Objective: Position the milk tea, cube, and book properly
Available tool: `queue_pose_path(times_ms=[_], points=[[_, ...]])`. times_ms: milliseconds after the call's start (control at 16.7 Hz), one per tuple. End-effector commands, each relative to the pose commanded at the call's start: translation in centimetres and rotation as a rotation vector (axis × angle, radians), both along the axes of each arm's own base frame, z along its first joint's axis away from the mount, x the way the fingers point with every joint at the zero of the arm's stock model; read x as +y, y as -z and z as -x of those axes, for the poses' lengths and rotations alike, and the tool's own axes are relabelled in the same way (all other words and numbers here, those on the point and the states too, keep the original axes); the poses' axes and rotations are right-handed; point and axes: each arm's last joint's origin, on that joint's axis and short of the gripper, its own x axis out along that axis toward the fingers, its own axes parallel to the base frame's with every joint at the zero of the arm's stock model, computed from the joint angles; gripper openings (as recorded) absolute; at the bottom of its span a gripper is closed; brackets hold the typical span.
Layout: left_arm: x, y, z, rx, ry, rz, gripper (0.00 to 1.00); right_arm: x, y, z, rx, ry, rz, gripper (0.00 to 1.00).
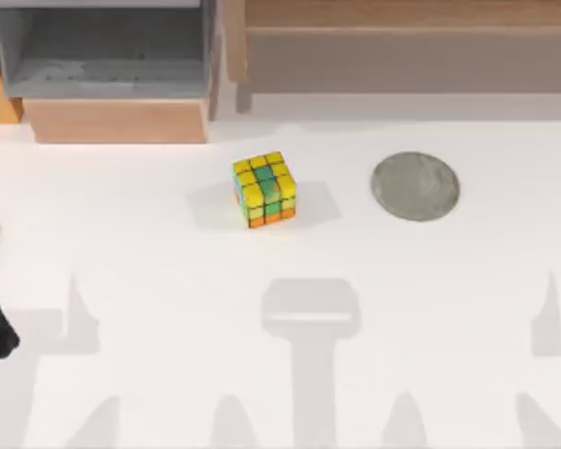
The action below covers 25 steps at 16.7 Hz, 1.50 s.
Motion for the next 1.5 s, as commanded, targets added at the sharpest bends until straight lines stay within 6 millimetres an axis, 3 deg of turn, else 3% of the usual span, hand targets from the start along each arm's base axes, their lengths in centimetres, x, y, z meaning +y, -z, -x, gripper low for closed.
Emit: queue_pose_path(times_ms=[300,480,660,900,1080,1320,1500], points=[[0.0,0.0,0.0,0.0,0.0,0.0,1.0,-0.1,-1.3,-0.2,-0.015,0.005,0.001,1.0],[0.0,0.0,0.0,0.0,0.0,0.0,1.0,-0.5,-4.3,-1.0,-0.036,0.014,0.005,1.0],[0.0,0.0,0.0,0.0,0.0,0.0,1.0,-1.1,-7.9,-3.3,-0.046,0.022,0.011,1.0],[0.0,0.0,0.0,0.0,0.0,0.0,1.0,-2.9,-11.7,-9.3,-0.043,0.027,0.018,1.0],[0.0,0.0,0.0,0.0,0.0,0.0,1.0,-5.1,-12.5,-15.1,-0.032,0.026,0.019,1.0],[0.0,0.0,0.0,0.0,0.0,0.0,1.0,-8.6,-10.6,-22.3,-0.014,0.021,0.015,1.0],[0.0,0.0,0.0,0.0,0.0,0.0,1.0,-10.9,-8.3,-26.0,-0.006,0.018,0.012,1.0]])
